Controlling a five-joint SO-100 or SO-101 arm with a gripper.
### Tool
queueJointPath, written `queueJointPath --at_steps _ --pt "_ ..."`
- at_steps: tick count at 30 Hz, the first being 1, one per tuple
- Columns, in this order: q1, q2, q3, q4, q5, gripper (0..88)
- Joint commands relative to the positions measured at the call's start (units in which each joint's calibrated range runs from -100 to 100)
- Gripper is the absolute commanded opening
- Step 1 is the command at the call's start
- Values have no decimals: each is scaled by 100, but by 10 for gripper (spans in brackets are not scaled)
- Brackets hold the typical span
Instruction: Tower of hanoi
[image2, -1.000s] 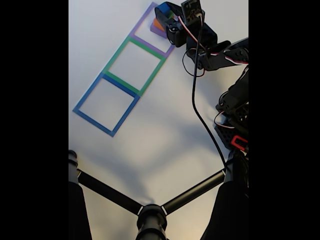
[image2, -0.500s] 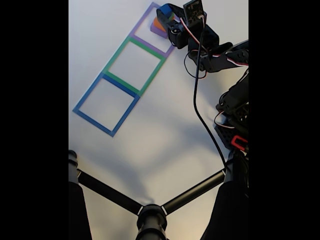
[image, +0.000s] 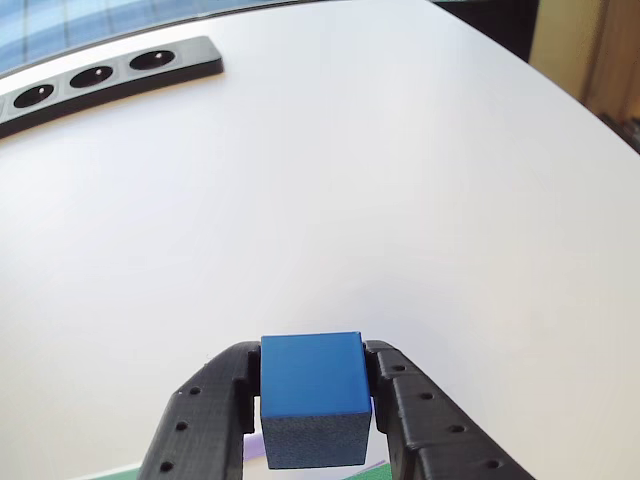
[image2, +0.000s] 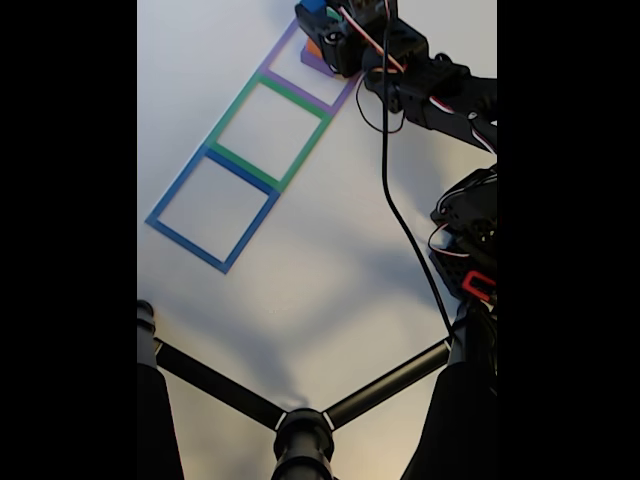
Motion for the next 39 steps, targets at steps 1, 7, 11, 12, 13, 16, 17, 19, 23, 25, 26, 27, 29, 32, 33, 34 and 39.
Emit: queueJointPath --at_steps 1,7,11,12,13,16,17,19,23,25,26,27,29,32,33,34,39 --pt "-149 -593 -1069 1420 0 22" --pt "-263 -1122 -2695 4366 0 21" --pt "-469 -1330 -4240 6730 0 22" --pt "-553 -1354 -4649 7288 0 22" --pt "-629 -1362 -5003 7725 0 22" --pt "-896 -1322 -6112 8980 0 22" --pt "-995 -1322 -6385 9279 0 22" --pt "-1186 -1290 -6948 9862 0 22" --pt "-1567 -1258 -7566 10647 0 22" --pt "-1712 -1250 -7675 10955 0 22" --pt "-1765 -1250 -7675 11044 0 22" --pt "-1811 -1274 -7575 11068 0 23" --pt "-1849 -1306 -7284 11068 0 23" --pt "-1857 -1306 -6848 10866 0 24" --pt "-1841 -1322 -6621 10696 0 24" --pt "-1826 -1354 -6366 10502 0 24" --pt "-1590 -1763 -4431 8778 0 25"
